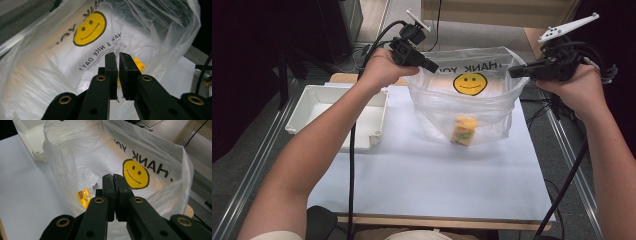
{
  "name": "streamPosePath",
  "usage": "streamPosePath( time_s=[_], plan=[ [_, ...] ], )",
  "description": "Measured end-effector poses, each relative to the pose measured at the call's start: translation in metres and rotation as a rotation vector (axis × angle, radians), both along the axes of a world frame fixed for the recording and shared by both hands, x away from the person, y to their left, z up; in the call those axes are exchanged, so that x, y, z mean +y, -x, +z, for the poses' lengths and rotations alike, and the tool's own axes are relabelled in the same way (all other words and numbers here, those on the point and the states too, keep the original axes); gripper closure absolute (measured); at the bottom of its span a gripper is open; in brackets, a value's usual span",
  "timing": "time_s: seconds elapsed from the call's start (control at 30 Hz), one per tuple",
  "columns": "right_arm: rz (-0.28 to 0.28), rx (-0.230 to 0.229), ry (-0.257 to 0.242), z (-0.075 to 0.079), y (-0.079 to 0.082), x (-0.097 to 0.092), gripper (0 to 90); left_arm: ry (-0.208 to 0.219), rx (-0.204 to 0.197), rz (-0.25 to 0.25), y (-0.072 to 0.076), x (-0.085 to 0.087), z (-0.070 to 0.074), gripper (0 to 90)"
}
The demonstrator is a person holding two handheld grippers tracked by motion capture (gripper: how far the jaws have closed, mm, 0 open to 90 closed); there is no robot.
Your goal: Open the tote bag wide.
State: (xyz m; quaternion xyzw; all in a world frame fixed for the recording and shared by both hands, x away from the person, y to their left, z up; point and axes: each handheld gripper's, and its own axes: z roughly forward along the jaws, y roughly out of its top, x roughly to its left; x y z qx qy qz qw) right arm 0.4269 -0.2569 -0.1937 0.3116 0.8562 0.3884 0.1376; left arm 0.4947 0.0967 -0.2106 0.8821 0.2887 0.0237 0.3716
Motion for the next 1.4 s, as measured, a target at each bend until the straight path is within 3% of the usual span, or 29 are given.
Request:
streamPosePath(
  time_s=[0.17, 0.23, 0.4, 0.6, 0.87, 1.13, 1.4],
  plan=[
    [0.007, 0.016, 0.024, 0.0, -0.019, 0.015, 90.0, -0.023, -0.002, 0.007, -0.013, -0.008, -0.001, 90.0],
    [-0.009, 0.043, 0.036, 0.0, -0.027, 0.023, 90.0, -0.03, -0.006, 0.007, -0.016, -0.011, 0.001, 90.0],
    [-0.002, 0.046, 0.055, 0.0, -0.042, 0.039, 90.0, -0.013, -0.003, -0.001, -0.025, -0.02, 0.003, 90.0],
    [0.044, 0.027, 0.075, -0.001, -0.056, 0.058, 90.0, -0.01, 0.008, 0.002, -0.032, -0.032, 0.002, 90.0],
    [0.053, 0.05, 0.086, -0.012, -0.077, 0.081, 90.0, -0.004, 0.031, 0.035, -0.046, -0.039, -0.01, 90.0],
    [0.045, 0.094, 0.09, -0.035, -0.082, 0.079, 90.0, -0.002, 0.054, 0.033, -0.048, -0.04, -0.029, 90.0],
    [0.022, 0.157, 0.115, -0.059, -0.079, 0.069, 90.0, -0.006, 0.069, 0.021, -0.04, -0.043, -0.048, 90.0]
  ],
)
